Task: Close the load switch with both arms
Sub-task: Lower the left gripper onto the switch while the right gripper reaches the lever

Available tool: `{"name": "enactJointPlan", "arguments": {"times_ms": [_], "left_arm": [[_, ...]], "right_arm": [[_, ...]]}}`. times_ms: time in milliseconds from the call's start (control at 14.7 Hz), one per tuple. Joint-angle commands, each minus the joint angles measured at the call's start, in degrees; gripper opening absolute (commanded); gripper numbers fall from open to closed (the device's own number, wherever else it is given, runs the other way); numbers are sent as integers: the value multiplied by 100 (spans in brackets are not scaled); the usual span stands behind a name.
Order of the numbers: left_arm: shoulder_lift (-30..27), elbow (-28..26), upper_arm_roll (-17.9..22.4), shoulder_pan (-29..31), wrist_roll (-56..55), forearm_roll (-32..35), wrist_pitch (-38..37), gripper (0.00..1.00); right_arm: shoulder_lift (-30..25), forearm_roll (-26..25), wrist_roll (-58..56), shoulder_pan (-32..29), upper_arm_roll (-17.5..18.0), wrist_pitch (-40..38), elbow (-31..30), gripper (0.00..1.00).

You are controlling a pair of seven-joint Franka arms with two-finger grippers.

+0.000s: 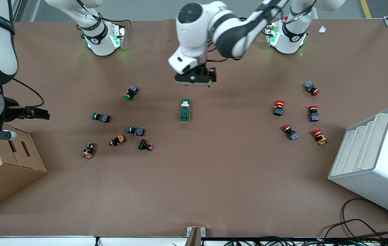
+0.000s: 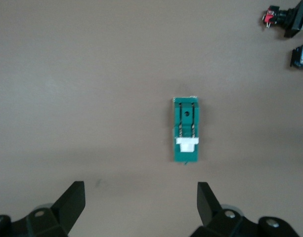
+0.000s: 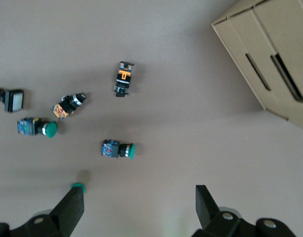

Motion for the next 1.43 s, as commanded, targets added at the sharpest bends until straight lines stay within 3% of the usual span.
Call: {"name": "enactJointPlan", "arguments": {"times_ms": [0, 136, 477, 750, 955, 1364], "left_arm": [[560, -43, 4, -523, -1666, 1286, 266, 100], [1000, -43, 4, -910, -3055, 2464, 276, 100], [1749, -261, 13, -1412, -5396, 4566, 276, 100], [2003, -824, 13, -1447, -7153, 6544, 258, 99], [2135, -974, 31, -1456, -7780, 7310, 197, 99], [2548, -992, 40, -1518, -8300, 8252, -514, 99]], "right_arm": [[-44, 171, 1455, 615, 51, 206, -224, 100], [192, 697, 2729, 1091, 43, 425, -224, 100], [869, 1305, 4805, 2295, 51, 1330, -277, 100], [1362, 2060, 5372, 2954, 43, 2085, -505, 100], [1529, 2185, 5573, 3324, 51, 2937, -909, 100], [1741, 2571, 5784, 3861, 51, 3553, -1287, 100]]}}
